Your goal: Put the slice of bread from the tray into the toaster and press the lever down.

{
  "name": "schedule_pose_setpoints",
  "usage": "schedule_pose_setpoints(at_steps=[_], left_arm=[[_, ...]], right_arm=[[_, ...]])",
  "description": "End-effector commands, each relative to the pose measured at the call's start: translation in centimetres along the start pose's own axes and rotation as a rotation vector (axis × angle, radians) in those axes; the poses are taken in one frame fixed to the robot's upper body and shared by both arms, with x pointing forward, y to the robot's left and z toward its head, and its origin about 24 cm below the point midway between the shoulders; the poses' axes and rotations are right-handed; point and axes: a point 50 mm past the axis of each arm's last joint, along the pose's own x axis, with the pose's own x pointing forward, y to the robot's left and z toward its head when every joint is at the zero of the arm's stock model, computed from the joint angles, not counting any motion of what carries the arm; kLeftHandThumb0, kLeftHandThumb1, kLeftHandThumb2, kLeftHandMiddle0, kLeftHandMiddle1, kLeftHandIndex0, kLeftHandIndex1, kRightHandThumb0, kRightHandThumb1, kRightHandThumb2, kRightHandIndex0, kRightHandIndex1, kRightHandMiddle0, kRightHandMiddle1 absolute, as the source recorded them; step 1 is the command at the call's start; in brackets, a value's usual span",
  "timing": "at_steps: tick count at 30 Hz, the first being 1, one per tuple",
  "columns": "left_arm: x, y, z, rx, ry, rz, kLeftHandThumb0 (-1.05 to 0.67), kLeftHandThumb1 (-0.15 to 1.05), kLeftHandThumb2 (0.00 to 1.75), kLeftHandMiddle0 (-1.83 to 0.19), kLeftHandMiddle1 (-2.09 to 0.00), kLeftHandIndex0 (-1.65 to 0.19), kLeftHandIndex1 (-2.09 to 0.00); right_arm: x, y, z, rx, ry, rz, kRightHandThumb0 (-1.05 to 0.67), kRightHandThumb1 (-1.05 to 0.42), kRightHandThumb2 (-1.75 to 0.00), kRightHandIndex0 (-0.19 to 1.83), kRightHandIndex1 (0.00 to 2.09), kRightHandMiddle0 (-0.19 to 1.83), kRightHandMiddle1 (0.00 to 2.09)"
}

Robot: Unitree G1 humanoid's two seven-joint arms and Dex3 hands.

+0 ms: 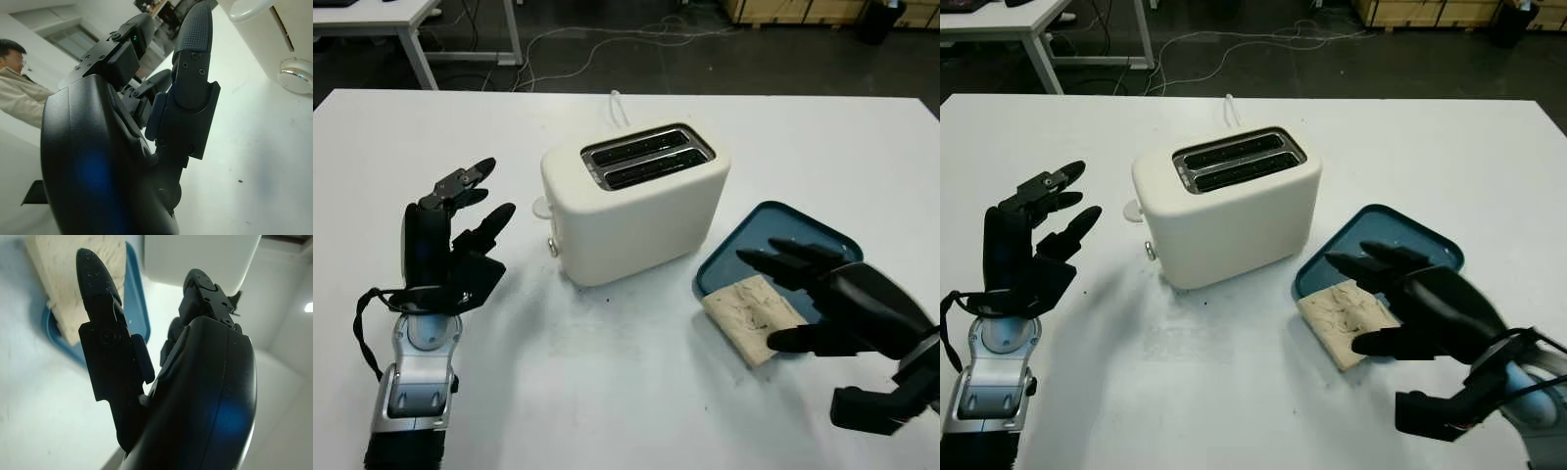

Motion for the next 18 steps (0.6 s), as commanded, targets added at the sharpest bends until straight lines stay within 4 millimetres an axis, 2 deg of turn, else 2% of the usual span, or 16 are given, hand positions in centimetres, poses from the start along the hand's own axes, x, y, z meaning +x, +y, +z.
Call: schedule_pose_setpoints(at_steps=[1, 5, 8, 13, 18], left_arm=[[0.1, 0.2, 0.1, 0.008, -0.009, 0.003, -0.66, 0.92, 0.21, -0.55, -0.65, -0.73, 0.00], [0.1, 0.2, 0.0, 0.003, -0.011, 0.002, -0.66, 0.92, 0.21, -0.55, -0.67, -0.74, 0.00], [0.1, 0.2, 0.1, 0.005, -0.003, 0.003, -0.67, 0.92, 0.22, -0.54, -0.68, -0.73, 0.00], [0.1, 0.3, 0.0, 0.006, -0.014, 0.000, -0.66, 0.92, 0.22, -0.53, -0.69, -0.73, 0.00], [0.1, 0.3, 0.0, 0.006, -0.007, 0.009, -0.67, 0.92, 0.21, -0.53, -0.71, -0.74, 0.00]], right_arm=[[-0.4, -1.0, 0.1, -0.036, 0.021, 0.015, -0.83, -0.87, 0.00, 0.00, 0.00, 0.04, 0.00], [-1.0, -2.4, 0.1, -0.075, 0.033, 0.016, -0.82, -0.85, 0.00, 0.00, 0.00, 0.03, 0.00], [-1.0, -2.5, 0.0, -0.082, 0.035, 0.034, -0.86, -0.86, 0.00, 0.00, 0.00, 0.01, 0.00], [-0.8, -1.6, 0.0, -0.055, 0.036, 0.052, -0.87, -0.85, 0.00, 0.00, 0.00, 0.00, 0.00], [-0.3, 0.7, -0.6, -0.018, 0.026, 0.062, -0.85, -0.84, 0.00, 0.00, 0.00, 0.00, 0.00]])
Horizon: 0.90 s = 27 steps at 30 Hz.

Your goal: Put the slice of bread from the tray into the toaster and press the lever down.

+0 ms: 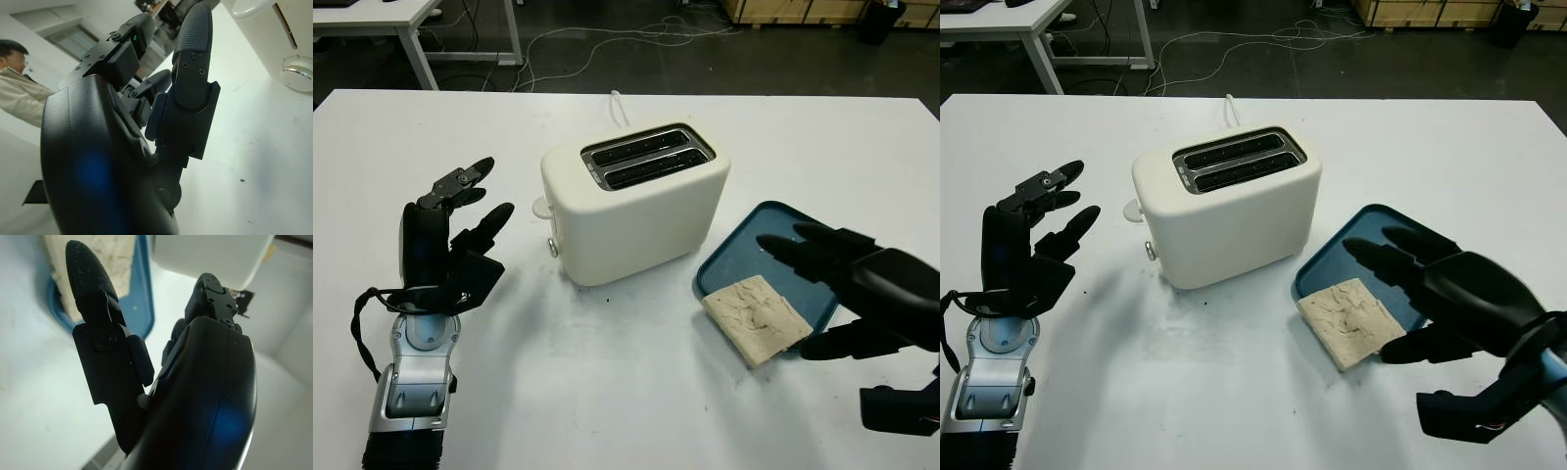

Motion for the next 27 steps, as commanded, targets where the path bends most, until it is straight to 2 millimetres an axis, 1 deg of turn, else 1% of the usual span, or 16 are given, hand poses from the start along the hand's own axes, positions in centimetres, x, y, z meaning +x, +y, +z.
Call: schedule_pose_setpoints(at_steps=[1, 3, 8, 13, 17, 18, 20, 21, 22, 24, 25, 26, 27], left_arm=[[0.1, 0.3, 0.0, 0.006, -0.009, 0.007, -0.67, 0.92, 0.21, -0.52, -0.71, -0.74, 0.00], [0.1, 0.3, 0.1, 0.011, -0.011, 0.006, -0.67, 0.92, 0.21, -0.52, -0.71, -0.74, 0.00], [0.1, 0.3, 0.0, 0.008, -0.008, 0.006, -0.67, 0.92, 0.22, -0.52, -0.71, -0.73, 0.00], [0.1, 0.3, 0.0, 0.001, -0.009, 0.004, -0.67, 0.92, 0.22, -0.52, -0.72, -0.73, 0.00], [0.1, 0.3, 0.0, 0.001, -0.006, 0.005, -0.68, 0.92, 0.22, -0.51, -0.72, -0.73, 0.00], [0.1, 0.3, 0.0, -0.001, -0.007, 0.006, -0.68, 0.92, 0.21, -0.51, -0.72, -0.73, 0.00], [0.0, 0.3, 0.0, -0.004, -0.006, 0.006, -0.68, 0.92, 0.21, -0.51, -0.72, -0.73, 0.00], [0.0, 0.3, 0.0, -0.004, -0.005, 0.006, -0.67, 0.92, 0.21, -0.51, -0.72, -0.73, 0.00], [0.0, 0.3, 0.0, -0.003, -0.006, 0.005, -0.67, 0.92, 0.21, -0.51, -0.72, -0.73, 0.00], [0.0, 0.3, 0.1, 0.002, -0.008, 0.004, -0.67, 0.92, 0.21, -0.51, -0.72, -0.73, 0.00], [0.0, 0.3, 0.1, 0.004, -0.010, 0.005, -0.67, 0.92, 0.22, -0.51, -0.72, -0.73, 0.00], [0.0, 0.3, 0.1, 0.003, -0.012, 0.006, -0.67, 0.92, 0.22, -0.52, -0.72, -0.74, 0.00], [0.0, 0.3, 0.1, 0.000, -0.009, 0.007, -0.67, 0.92, 0.22, -0.52, -0.72, -0.74, 0.00]], right_arm=[[0.2, 1.2, -0.1, 0.010, -0.017, 0.002, -0.85, -0.84, 0.00, 0.00, 0.00, 0.00, 0.00], [0.4, 1.9, -0.4, 0.001, -0.028, 0.004, -0.86, -0.86, -0.01, 0.00, 0.00, 0.00, 0.00], [0.6, 2.9, -0.7, 0.014, -0.053, -0.002, -0.87, -0.86, 0.00, 0.00, 0.00, 0.00, 0.00], [0.8, 3.4, -0.8, -0.006, -0.063, 0.007, -0.84, -0.89, -0.01, 0.00, 0.00, 0.00, 0.00], [0.8, 3.7, -0.7, -0.038, -0.065, 0.011, -0.80, -0.87, -0.01, 0.00, 0.00, 0.00, 0.00], [0.8, 3.7, -0.6, -0.044, -0.066, 0.009, -0.71, -0.90, -0.02, 0.00, 0.00, 0.00, 0.00], [0.8, 3.9, -0.6, -0.055, -0.071, -0.005, -0.63, -0.91, -0.06, 0.00, 0.00, 0.00, 0.00], [0.8, 4.0, -0.6, -0.058, -0.075, -0.018, -0.49, -0.92, -0.14, 0.00, 0.00, 0.00, 0.00], [0.8, 4.0, -0.5, -0.061, -0.080, -0.029, -0.30, -0.92, -0.30, 0.00, 0.00, 0.01, 0.00], [0.8, 4.2, -0.5, -0.086, -0.090, -0.046, -0.21, -0.92, -0.38, 0.00, 0.00, 0.02, 0.01], [0.8, 4.3, -0.4, -0.106, -0.093, -0.047, -0.31, -0.92, -0.27, 0.00, 0.00, 0.02, 0.01], [0.9, 4.5, -0.4, -0.124, -0.096, -0.047, -0.30, -0.92, -0.23, 0.00, 0.00, 0.02, 0.00], [1.0, 4.7, -0.4, -0.146, -0.104, -0.057, -0.28, -0.92, -0.25, 0.00, 0.00, 0.02, 0.00]])
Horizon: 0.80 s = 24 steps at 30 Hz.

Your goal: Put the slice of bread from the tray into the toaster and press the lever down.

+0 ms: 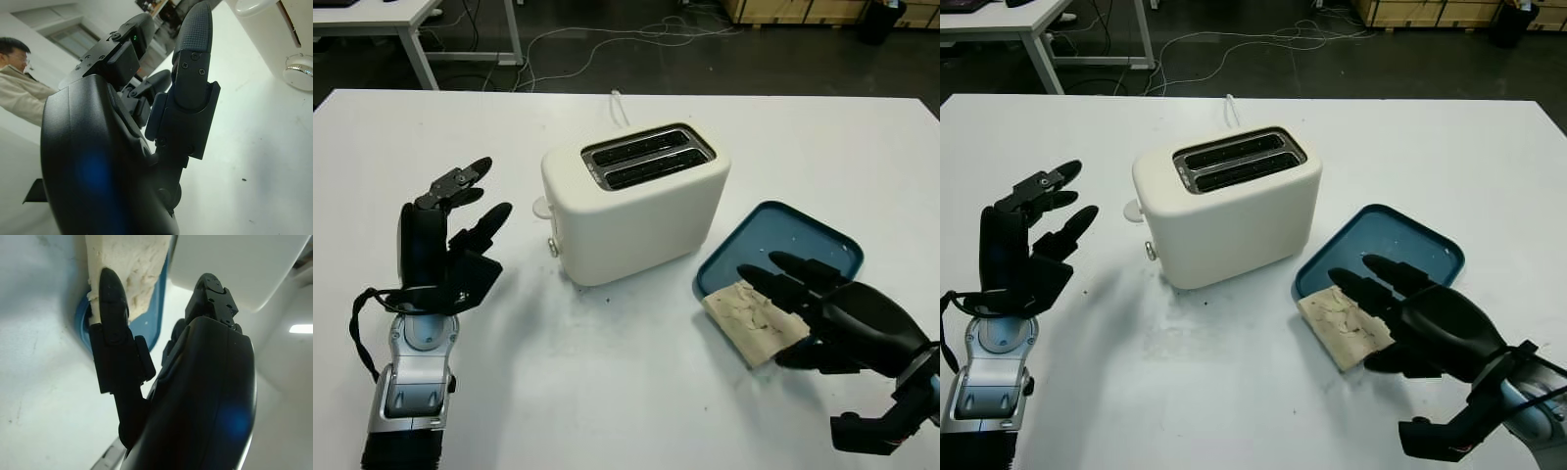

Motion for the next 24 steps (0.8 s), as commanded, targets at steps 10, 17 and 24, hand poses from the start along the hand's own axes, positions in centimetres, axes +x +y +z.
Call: schedule_pose_setpoints(at_steps=[10, 17, 24], left_arm=[[0.0, 0.2, 0.3, 0.008, -0.015, 0.006, -0.66, 0.92, 0.21, -0.52, -0.71, -0.74, 0.00], [0.0, 0.1, 0.3, 0.001, -0.009, 0.007, -0.67, 0.92, 0.21, -0.51, -0.71, -0.73, 0.00], [-0.1, 0.2, 0.3, 0.003, -0.009, 0.004, -0.66, 0.92, 0.22, -0.52, -0.71, -0.74, 0.00]], right_arm=[[0.7, 2.6, 0.9, -0.207, -0.087, -0.112, 0.01, -0.92, -0.51, 0.02, 0.01, 0.12, 0.03], [0.6, 2.3, 0.7, -0.205, -0.080, -0.094, -0.09, -0.91, -0.47, 0.00, 0.00, 0.10, 0.01], [0.5, 1.4, 0.5, -0.185, -0.070, -0.136, -0.04, -0.92, -0.52, 0.00, 0.00, 0.10, 0.01]])
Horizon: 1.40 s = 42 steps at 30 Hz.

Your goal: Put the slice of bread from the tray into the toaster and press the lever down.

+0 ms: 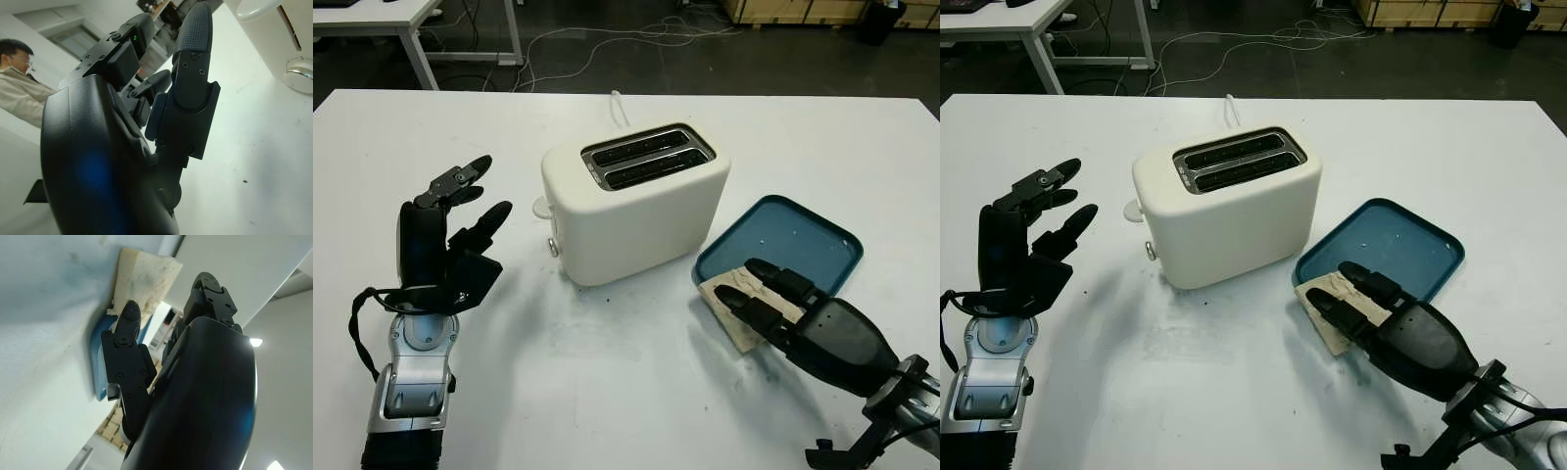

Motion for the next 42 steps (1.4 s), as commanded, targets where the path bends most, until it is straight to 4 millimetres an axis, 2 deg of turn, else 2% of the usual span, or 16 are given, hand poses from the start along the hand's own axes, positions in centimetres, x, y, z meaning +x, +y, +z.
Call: schedule_pose_setpoints(at_steps=[1, 2, 3, 4, 6, 11, 20, 29, 34, 42], left_arm=[[-0.1, 0.1, 0.1, 0.005, 0.000, 0.001, -0.66, 0.92, 0.22, -0.52, -0.71, -0.74, 0.00], [-0.1, 0.1, 0.1, 0.003, 0.001, 0.002, -0.66, 0.92, 0.21, -0.52, -0.71, -0.74, 0.00], [-0.1, 0.1, 0.1, -0.001, 0.003, 0.003, -0.66, 0.92, 0.21, -0.52, -0.71, -0.74, 0.00], [-0.1, 0.1, 0.0, -0.006, 0.005, 0.003, -0.66, 0.92, 0.21, -0.52, -0.71, -0.74, 0.00], [-0.1, 0.0, 0.0, -0.006, 0.002, 0.001, -0.66, 0.92, 0.21, -0.52, -0.71, -0.74, 0.00], [-0.1, 0.0, 0.0, 0.000, 0.002, -0.001, -0.66, 0.92, 0.21, -0.52, -0.71, -0.73, 0.00], [-0.1, 0.0, 0.0, -0.004, 0.005, 0.000, -0.65, 0.92, 0.21, -0.52, -0.70, -0.73, 0.00], [-0.2, 0.0, -0.1, -0.002, 0.005, 0.005, -0.66, 0.92, 0.21, -0.52, -0.72, -0.74, 0.00], [-0.2, 0.0, -0.2, 0.001, 0.005, 0.008, -0.65, 0.92, 0.22, -0.52, -0.72, -0.73, 0.00], [-0.3, 0.0, -0.3, -0.002, 0.006, 0.012, -0.66, 0.92, 0.21, -0.52, -0.71, -0.74, 0.00]], right_arm=[[0.1, -1.1, -0.5, -0.002, 0.019, -0.016, -0.05, -0.92, -0.51, 0.00, 0.00, 0.09, 0.00], [0.1, -1.8, -0.8, 0.021, 0.037, -0.019, -0.19, -0.89, -0.45, 0.00, 0.00, 0.07, 0.00], [0.1, -2.6, -1.0, 0.045, 0.053, -0.024, -0.45, -0.88, -0.29, 0.00, 0.00, 0.05, 0.00], [0.1, -3.3, -1.2, 0.073, 0.066, -0.034, -0.63, -0.88, -0.17, 0.00, 0.00, 0.04, 0.00], [0.1, -4.8, -1.8, 0.138, 0.091, -0.078, -0.78, -0.87, -0.06, 0.00, 0.00, 0.01, 0.00], [-0.5, -7.4, -2.7, 0.217, 0.132, -0.191, -0.75, -0.88, -0.02, 0.00, 0.00, 0.03, 0.01], [-0.7, -8.2, -2.6, 0.229, 0.119, -0.205, -0.79, -0.88, -0.01, 0.04, 0.02, 0.07, 0.01], [0.0, -5.8, -1.6, 0.243, 0.108, -0.055, -0.94, -0.90, -0.01, 0.00, 0.00, 0.00, 0.00], [0.2, -4.4, -1.2, 0.232, 0.116, 0.000, -0.97, -0.91, -0.01, 0.00, 0.00, 0.00, 0.00], [0.4, -3.3, -1.1, 0.209, 0.126, 0.071, -0.97, -0.90, -0.01, 0.00, 0.00, 0.00, 0.00]])
